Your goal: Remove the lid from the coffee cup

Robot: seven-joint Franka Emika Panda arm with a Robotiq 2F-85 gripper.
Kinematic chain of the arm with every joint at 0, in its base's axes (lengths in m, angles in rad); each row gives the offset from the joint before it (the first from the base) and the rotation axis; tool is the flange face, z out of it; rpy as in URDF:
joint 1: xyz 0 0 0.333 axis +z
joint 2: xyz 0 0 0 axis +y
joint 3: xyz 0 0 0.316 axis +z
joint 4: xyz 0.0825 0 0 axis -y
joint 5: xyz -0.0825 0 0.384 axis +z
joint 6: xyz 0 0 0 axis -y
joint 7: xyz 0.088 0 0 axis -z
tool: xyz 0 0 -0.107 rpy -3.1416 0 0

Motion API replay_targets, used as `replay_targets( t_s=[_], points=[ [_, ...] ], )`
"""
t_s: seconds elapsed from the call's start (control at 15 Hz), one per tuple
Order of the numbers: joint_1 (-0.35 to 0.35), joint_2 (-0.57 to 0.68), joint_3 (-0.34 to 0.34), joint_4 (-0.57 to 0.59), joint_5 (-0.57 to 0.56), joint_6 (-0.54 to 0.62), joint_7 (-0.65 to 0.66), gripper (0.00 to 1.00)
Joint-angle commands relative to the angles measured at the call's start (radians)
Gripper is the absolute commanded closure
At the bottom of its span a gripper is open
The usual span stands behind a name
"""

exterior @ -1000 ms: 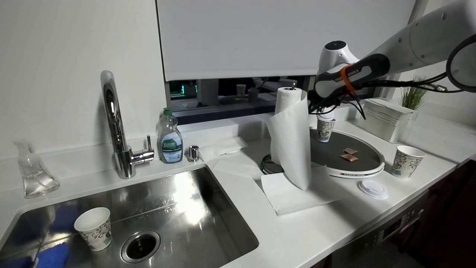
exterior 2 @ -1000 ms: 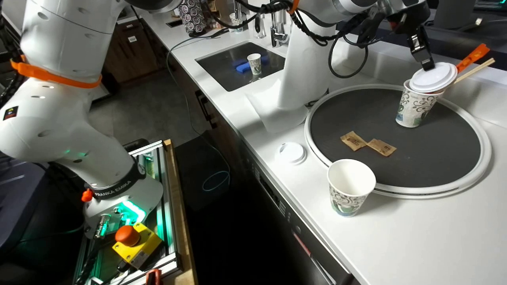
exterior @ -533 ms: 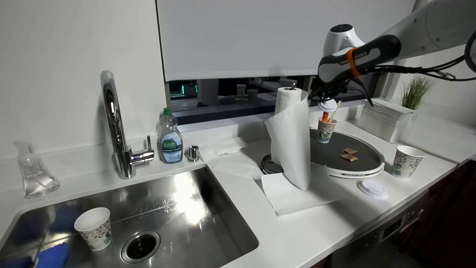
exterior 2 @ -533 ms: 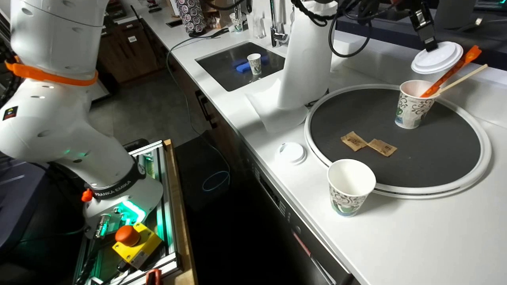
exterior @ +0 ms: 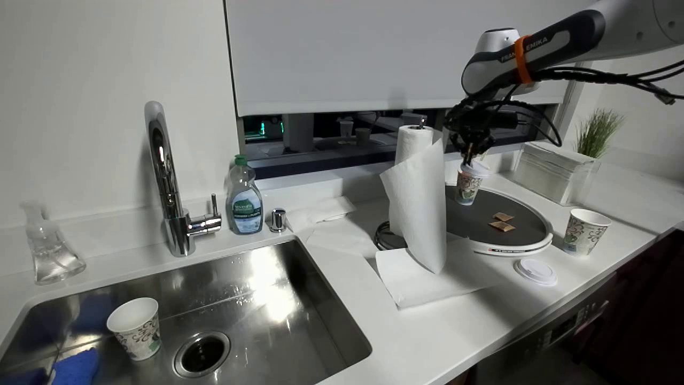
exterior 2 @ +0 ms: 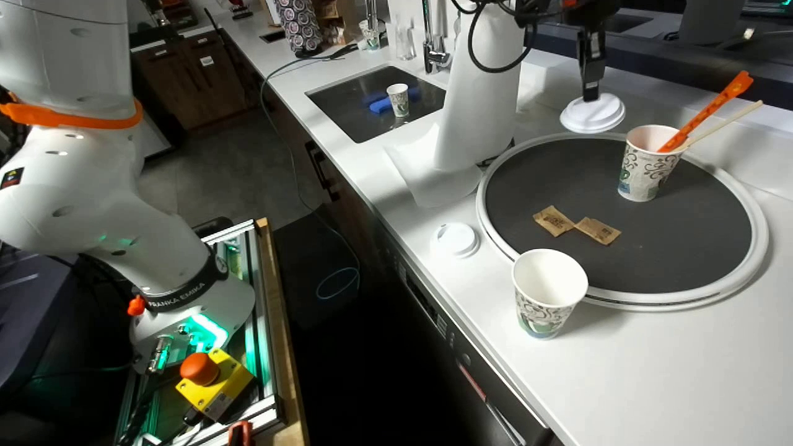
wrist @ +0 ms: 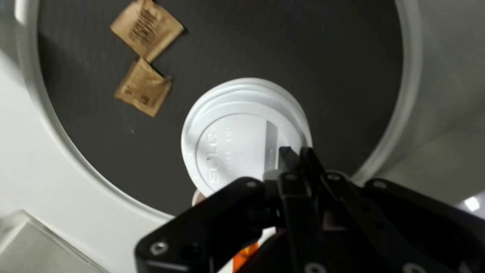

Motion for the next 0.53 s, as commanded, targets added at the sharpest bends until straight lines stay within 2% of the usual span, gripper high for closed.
replay_targets(
  t_s=[0.0,0.2,0.47],
  points=[
    [-0.002,-0.013,-0.009,-0.115,0.03,-0.092,0.031,0.98],
    [0.006,0.021,-0.023,-0.17,0.052,-0.043,0.185,0.98],
    [-0.004,0.069,-0.018,-0.152,0.125,0.046,0.337,0.98]
  ],
)
